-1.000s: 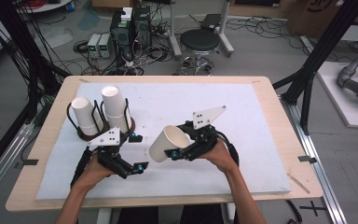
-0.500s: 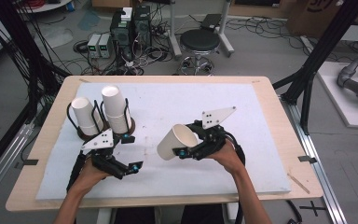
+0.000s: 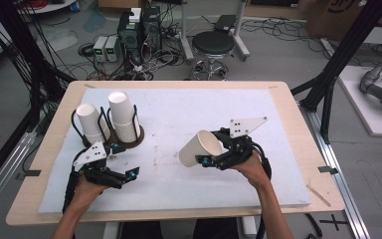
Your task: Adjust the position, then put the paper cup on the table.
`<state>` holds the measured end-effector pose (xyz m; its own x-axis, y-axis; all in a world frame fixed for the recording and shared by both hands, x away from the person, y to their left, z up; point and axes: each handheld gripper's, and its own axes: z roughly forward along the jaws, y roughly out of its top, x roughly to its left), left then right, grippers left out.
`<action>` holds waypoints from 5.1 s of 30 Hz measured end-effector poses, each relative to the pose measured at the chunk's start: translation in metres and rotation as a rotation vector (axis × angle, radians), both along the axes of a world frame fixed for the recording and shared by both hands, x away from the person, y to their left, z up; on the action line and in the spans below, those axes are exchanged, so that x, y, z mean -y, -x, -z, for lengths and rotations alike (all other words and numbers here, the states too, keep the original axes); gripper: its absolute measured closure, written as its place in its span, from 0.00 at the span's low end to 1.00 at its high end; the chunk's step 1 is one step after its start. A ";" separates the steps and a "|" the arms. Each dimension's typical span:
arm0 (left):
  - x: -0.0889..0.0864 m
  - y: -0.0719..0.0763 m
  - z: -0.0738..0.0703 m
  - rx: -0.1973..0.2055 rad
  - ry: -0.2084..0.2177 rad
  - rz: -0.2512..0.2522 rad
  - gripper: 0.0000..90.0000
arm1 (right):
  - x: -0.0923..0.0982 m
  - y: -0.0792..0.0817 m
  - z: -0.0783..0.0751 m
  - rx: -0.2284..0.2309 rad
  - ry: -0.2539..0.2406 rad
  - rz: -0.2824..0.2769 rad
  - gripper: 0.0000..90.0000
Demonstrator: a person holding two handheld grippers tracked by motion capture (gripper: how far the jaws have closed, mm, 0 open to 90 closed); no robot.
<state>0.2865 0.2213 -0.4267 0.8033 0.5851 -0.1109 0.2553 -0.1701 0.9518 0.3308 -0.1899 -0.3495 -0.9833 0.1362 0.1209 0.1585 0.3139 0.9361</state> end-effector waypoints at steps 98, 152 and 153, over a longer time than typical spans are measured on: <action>-0.020 -0.002 0.022 0.008 -0.021 -0.127 0.02 | -0.062 -0.030 0.052 0.013 0.567 0.130 0.33; -0.023 -0.002 0.023 0.011 -0.028 -0.137 0.02 | -0.008 -0.016 0.064 -0.014 0.510 0.217 0.20; -0.022 -0.001 0.023 0.012 -0.028 -0.139 0.02 | -0.004 -0.015 0.064 -0.017 0.503 0.229 0.20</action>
